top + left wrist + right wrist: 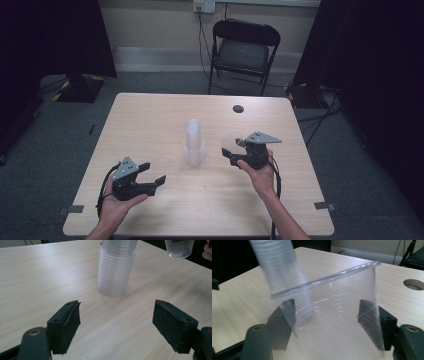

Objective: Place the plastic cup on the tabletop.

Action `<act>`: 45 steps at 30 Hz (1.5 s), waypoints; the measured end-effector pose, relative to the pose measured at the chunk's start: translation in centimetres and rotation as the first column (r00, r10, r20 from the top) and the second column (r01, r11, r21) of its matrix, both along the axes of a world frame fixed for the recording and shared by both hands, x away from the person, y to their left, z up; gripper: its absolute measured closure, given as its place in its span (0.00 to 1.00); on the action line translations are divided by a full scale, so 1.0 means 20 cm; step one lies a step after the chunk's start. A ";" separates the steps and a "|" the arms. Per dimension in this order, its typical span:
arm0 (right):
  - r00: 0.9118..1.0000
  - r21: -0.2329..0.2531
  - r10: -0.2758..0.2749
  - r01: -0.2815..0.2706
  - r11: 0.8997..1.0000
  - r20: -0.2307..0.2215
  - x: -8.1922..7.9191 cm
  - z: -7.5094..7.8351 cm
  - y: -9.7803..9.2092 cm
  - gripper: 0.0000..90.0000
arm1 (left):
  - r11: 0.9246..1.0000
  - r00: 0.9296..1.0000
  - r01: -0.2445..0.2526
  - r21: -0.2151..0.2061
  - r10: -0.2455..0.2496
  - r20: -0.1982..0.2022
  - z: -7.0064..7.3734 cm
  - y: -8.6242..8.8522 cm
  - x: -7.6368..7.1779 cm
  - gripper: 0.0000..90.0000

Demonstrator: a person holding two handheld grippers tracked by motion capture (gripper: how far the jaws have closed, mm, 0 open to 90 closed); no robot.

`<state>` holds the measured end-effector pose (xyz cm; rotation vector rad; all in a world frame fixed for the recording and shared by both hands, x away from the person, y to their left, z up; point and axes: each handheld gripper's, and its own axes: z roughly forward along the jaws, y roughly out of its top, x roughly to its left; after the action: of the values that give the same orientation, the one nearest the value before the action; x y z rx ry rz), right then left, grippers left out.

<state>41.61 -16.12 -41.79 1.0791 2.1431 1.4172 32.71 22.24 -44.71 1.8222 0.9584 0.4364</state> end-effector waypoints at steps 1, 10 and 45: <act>1.000 0.000 -0.008 0.008 1.000 -0.001 0.01 0.00 0.00 0.34 | 1.000 1.000 -0.002 -0.005 0.002 -0.004 0.00 0.00 0.00 0.24; 0.998 0.007 -0.058 0.058 0.998 -0.024 0.15 -0.07 0.01 0.34 | 1.000 1.000 -0.011 -0.004 0.011 -0.018 -0.02 0.02 0.02 0.26; 0.992 -0.030 -0.092 0.090 0.995 -0.089 0.35 -0.28 0.05 0.26 | 1.000 1.000 0.002 0.009 -0.002 -0.022 -0.04 0.01 -0.01 0.30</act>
<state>48.66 -15.17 -47.44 1.2371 2.1384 1.3193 32.60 22.49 -45.41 1.8391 0.9716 0.4206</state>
